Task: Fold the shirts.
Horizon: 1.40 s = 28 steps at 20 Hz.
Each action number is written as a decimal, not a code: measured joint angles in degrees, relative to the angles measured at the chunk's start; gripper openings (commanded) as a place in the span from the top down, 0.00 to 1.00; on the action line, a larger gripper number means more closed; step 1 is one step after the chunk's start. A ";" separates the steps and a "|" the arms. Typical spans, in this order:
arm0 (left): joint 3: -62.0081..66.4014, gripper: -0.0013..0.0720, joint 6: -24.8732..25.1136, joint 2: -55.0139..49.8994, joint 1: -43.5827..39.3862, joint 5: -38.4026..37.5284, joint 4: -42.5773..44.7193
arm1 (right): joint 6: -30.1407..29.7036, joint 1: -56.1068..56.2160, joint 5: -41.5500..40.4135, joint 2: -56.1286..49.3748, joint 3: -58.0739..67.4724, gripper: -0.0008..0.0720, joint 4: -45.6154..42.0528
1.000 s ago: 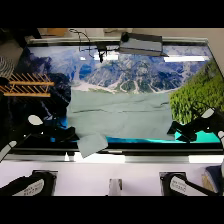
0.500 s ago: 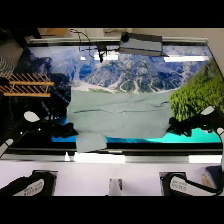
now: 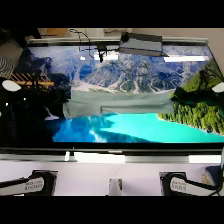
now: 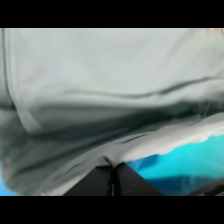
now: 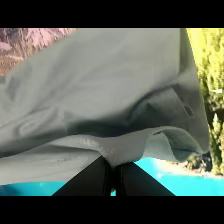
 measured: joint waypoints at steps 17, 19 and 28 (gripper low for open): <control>23.37 0.13 -5.44 -19.50 -0.68 -9.53 -5.95 | 5.40 2.12 -4.28 -13.60 10.99 0.03 -8.17; 23.89 0.18 -5.22 -17.20 -1.09 -10.14 -6.49 | 5.44 0.98 -1.27 -15.91 11.39 0.03 -6.08; 24.39 0.18 -5.07 -9.20 -8.35 -11.13 -7.02 | 5.88 4.15 5.73 -22.88 11.80 0.95 -1.92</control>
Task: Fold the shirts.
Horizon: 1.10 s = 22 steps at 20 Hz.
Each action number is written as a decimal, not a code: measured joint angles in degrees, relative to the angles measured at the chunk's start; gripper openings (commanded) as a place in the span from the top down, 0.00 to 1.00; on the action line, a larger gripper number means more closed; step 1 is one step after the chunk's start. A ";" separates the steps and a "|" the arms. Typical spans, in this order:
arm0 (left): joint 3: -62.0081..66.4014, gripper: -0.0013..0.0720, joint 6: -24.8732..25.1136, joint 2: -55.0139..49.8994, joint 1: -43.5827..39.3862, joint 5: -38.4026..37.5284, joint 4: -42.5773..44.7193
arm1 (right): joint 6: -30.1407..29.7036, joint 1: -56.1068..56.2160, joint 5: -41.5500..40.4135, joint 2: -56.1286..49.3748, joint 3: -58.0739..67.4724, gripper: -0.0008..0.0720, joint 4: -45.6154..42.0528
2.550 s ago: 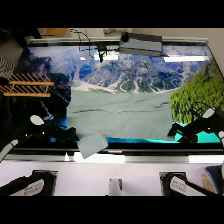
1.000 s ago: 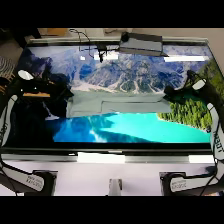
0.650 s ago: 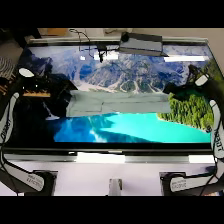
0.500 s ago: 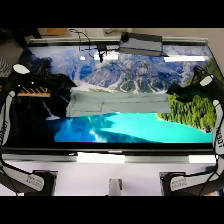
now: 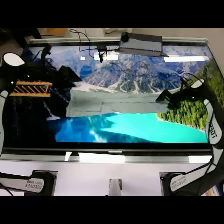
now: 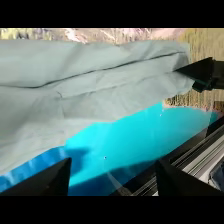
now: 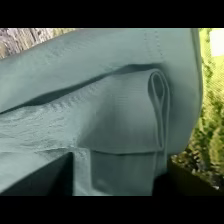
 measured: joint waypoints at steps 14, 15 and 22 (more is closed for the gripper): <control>-2.10 0.94 -2.86 -13.38 -25.44 19.96 -5.07 | 1.36 1.77 12.63 26.64 0.39 0.95 1.66; -2.14 0.94 -2.93 -15.04 -26.64 20.85 -7.19 | 1.81 1.77 14.05 29.77 0.37 0.95 1.68; -2.10 0.94 1.64 -22.95 -34.84 26.93 -27.30 | 4.04 1.77 21.42 44.65 0.39 0.95 1.77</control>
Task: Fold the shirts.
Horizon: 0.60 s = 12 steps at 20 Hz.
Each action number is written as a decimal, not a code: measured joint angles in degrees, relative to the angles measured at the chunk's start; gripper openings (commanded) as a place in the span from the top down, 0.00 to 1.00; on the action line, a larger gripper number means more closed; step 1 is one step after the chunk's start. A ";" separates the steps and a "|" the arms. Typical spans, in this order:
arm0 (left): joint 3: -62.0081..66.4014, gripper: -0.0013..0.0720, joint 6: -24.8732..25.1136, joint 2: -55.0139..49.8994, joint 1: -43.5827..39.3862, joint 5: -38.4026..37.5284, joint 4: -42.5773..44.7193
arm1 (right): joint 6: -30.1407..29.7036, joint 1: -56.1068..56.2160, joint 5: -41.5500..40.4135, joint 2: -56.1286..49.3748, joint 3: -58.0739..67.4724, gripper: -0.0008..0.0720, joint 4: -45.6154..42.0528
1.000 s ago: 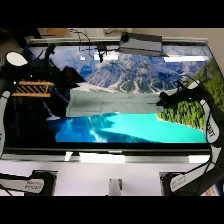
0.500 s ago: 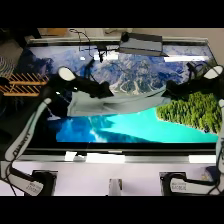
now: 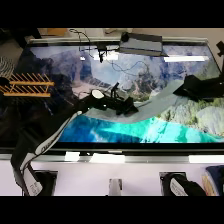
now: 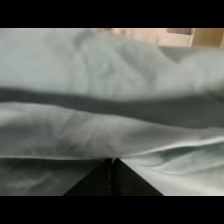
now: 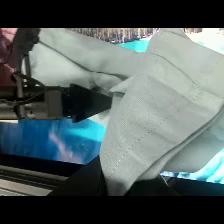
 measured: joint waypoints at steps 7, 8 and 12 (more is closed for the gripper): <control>0.00 0.94 4.02 3.23 2.25 -3.50 2.43 | 1.05 0.42 1.53 1.97 -0.04 0.95 0.48; -0.02 0.94 3.56 5.25 3.85 -5.40 7.72 | 1.11 1.38 1.18 1.49 -0.04 0.95 0.79; -0.02 0.94 0.70 17.62 11.23 -14.62 32.94 | 2.19 10.23 -5.33 -3.39 -0.04 0.94 1.42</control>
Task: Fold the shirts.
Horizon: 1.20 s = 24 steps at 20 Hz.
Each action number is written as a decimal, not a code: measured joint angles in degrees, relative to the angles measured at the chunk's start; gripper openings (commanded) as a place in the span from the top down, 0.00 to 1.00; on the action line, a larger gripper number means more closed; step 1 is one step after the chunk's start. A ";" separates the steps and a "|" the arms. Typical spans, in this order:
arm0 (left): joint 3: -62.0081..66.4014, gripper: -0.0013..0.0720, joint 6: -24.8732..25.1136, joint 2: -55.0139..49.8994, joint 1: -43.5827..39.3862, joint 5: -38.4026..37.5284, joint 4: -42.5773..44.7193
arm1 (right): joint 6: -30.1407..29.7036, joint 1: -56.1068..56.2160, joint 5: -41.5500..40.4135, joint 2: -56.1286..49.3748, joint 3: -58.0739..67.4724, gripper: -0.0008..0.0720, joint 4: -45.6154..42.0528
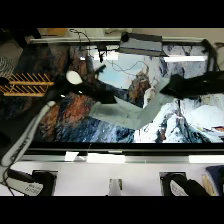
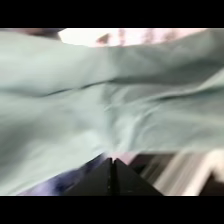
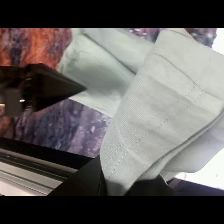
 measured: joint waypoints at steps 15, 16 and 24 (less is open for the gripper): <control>-0.11 0.94 -5.70 31.36 14.69 -12.68 22.43 | 2.86 28.28 -32.11 -31.17 -0.02 0.09 10.88; -0.20 0.94 -5.77 31.50 14.78 -12.96 22.99 | 2.80 27.52 -28.94 -30.32 -0.02 0.09 8.72; -0.39 0.94 -5.81 31.85 14.84 -13.16 24.39 | 4.35 10.45 -6.80 -20.02 -10.99 0.16 -12.24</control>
